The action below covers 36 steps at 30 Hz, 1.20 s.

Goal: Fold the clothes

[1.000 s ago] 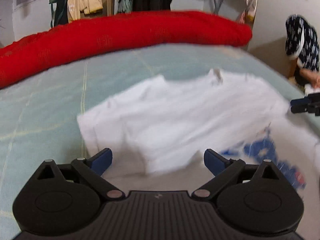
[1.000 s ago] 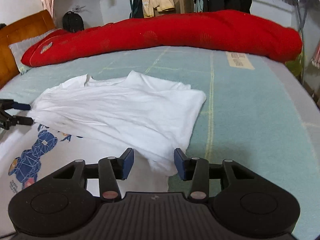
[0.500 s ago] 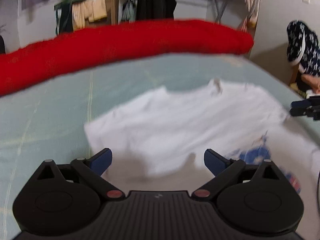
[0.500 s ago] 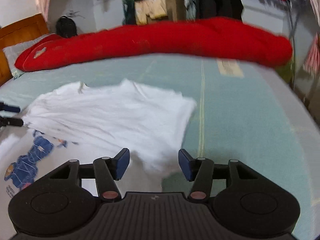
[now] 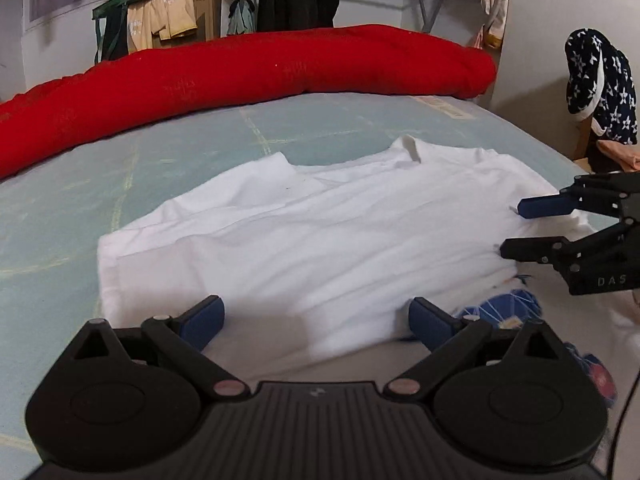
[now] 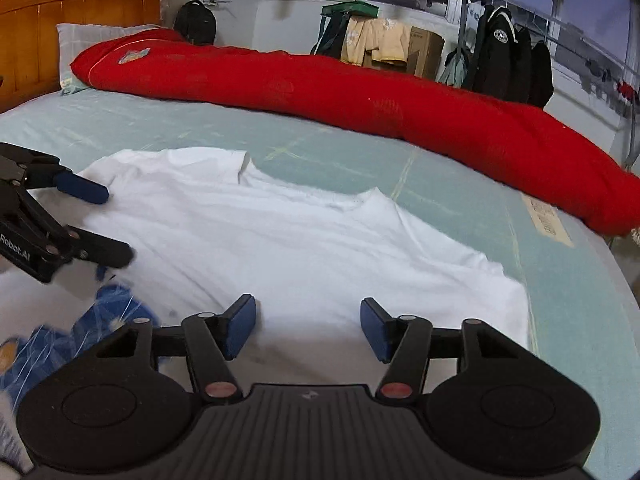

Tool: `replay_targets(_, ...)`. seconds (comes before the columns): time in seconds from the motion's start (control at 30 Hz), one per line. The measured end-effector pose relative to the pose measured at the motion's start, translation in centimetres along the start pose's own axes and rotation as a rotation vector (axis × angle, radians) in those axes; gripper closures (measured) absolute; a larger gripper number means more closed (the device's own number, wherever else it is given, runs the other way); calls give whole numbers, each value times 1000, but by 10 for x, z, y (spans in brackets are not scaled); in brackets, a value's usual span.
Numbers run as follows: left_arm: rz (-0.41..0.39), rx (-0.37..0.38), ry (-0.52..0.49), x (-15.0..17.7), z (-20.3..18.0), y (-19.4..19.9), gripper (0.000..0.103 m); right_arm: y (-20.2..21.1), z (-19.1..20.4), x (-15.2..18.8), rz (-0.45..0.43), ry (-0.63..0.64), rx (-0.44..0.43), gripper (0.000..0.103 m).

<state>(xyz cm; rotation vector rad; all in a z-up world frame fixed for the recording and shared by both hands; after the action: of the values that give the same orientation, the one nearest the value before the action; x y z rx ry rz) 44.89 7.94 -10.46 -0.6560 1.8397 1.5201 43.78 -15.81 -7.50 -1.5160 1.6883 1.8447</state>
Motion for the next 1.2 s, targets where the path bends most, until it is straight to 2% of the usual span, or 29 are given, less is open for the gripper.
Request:
replay_targets(0.1,-54,14,13,-16,-6,8,5,4,-2,-3,14,8,-6,36)
replay_targets(0.17,-78,56,55,-28,-11,7,5,-3,1,-7,29,10,-4,36)
replay_targets(0.23,-91,130,90,-30,-17,4,5,-10,2,-5,41,-6,-4,36)
replay_targets(0.3,-61,209,80,-23,-24,1,5,-10,1,-3,32,-27,-6,35)
replay_targets(0.37,-14,235,30,-8,-30,-4,5,-8,-1,1,25,-44,-18,35)
replay_targets(0.5,-2,224,-74,10,-38,6,5,-7,-3,3,17,-47,-25,35)
replay_targets(0.67,-43,261,-58,-6,-42,10,5,-9,-2,5,11,-41,-19,34)
replay_targets(0.7,-22,271,-47,-5,-45,8,4,-9,-3,5,11,-44,-20,34)
replay_targets(0.77,72,262,-14,-2,-44,-8,5,-9,-4,5,12,-48,-21,32)
replay_targets(0.9,61,242,-16,-5,-46,14,5,0,-6,-1,29,-40,-12,31)
replay_targets(0.97,-12,250,-38,-16,-40,31,4,17,-7,-5,14,-17,-16,30)
replay_targets(1.1,-40,247,157,-44,-9,14,4,51,-9,-9,-33,-16,-21,25)
replay_targets(1.2,16,210,329,-43,20,-14,4,68,-11,-9,-40,-45,-35,25)
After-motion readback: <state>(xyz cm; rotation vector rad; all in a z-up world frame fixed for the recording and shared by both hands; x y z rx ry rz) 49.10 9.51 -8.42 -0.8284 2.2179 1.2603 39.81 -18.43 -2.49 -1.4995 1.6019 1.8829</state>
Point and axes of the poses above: each gripper's, at about its wrist camera, not at the fingertips, and y roughly against the way its jaws point, z to its left, x to its underside, the point moved 3 cm from there along -y, roughly the way its jaws point, and after that the axes turned 5 degrees about y, right-handed, at the moved point
